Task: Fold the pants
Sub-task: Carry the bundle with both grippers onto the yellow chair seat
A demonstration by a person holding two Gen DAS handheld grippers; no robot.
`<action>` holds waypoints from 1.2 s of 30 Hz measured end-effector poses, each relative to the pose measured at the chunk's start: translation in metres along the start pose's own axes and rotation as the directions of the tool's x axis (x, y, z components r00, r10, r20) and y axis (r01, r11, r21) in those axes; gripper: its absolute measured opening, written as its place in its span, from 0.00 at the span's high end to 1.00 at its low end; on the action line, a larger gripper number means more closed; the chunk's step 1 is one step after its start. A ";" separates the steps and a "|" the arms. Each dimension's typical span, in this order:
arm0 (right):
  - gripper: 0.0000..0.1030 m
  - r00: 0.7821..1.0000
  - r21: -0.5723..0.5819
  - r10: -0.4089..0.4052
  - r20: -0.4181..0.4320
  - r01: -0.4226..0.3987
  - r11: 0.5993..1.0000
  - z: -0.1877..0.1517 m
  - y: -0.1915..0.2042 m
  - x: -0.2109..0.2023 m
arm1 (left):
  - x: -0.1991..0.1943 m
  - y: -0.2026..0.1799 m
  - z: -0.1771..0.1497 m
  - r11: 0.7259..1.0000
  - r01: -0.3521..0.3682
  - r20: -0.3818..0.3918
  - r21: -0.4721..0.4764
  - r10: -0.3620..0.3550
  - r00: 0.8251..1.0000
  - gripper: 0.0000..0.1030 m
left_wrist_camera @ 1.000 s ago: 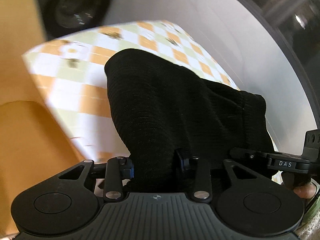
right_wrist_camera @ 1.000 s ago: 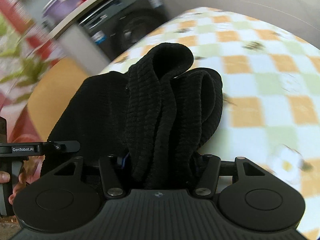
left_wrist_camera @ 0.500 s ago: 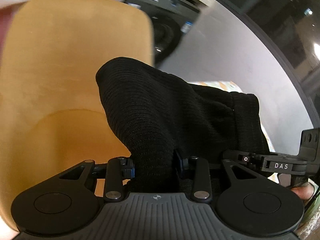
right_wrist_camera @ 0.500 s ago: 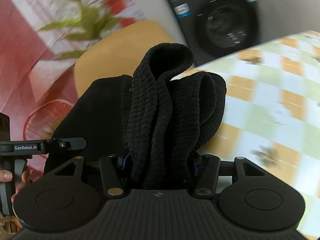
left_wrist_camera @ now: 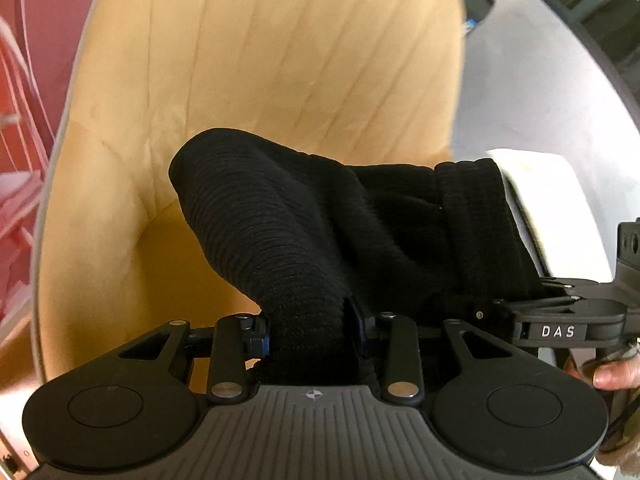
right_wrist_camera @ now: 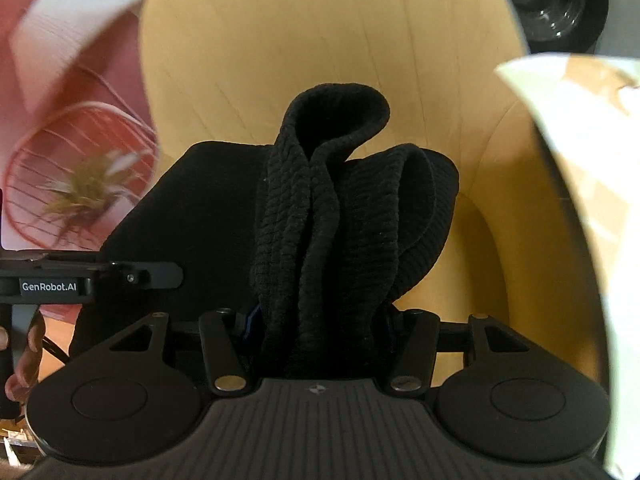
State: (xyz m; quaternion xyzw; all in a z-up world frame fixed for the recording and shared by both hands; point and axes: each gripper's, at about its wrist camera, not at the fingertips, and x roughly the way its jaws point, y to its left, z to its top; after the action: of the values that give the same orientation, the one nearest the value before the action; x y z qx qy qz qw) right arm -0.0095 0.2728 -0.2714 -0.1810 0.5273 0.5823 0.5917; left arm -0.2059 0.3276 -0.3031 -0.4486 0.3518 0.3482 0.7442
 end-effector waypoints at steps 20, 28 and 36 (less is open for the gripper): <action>0.30 0.976 0.071 -0.141 -0.168 0.154 0.986 0.000 -0.077 0.159 | 0.106 0.064 -0.007 0.987 -0.157 -0.166 -0.020 0.152 0.974 0.55; 0.17 0.946 0.030 -0.301 -0.119 0.306 0.952 -0.005 -0.062 0.146 | 0.099 0.073 -0.011 0.976 -0.219 -0.171 -0.020 0.212 0.962 0.33; 0.09 0.908 -0.007 -0.418 -0.010 0.418 0.908 -0.001 -0.025 0.102 | 0.045 0.048 -0.001 0.966 -0.257 -0.075 0.027 0.259 0.963 0.13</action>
State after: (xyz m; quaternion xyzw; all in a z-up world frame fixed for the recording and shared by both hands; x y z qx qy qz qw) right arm -0.0121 0.3170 -0.3670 -0.2945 0.4782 0.4424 0.6993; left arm -0.2230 0.3523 -0.3611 -0.4058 0.4388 0.4214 0.6821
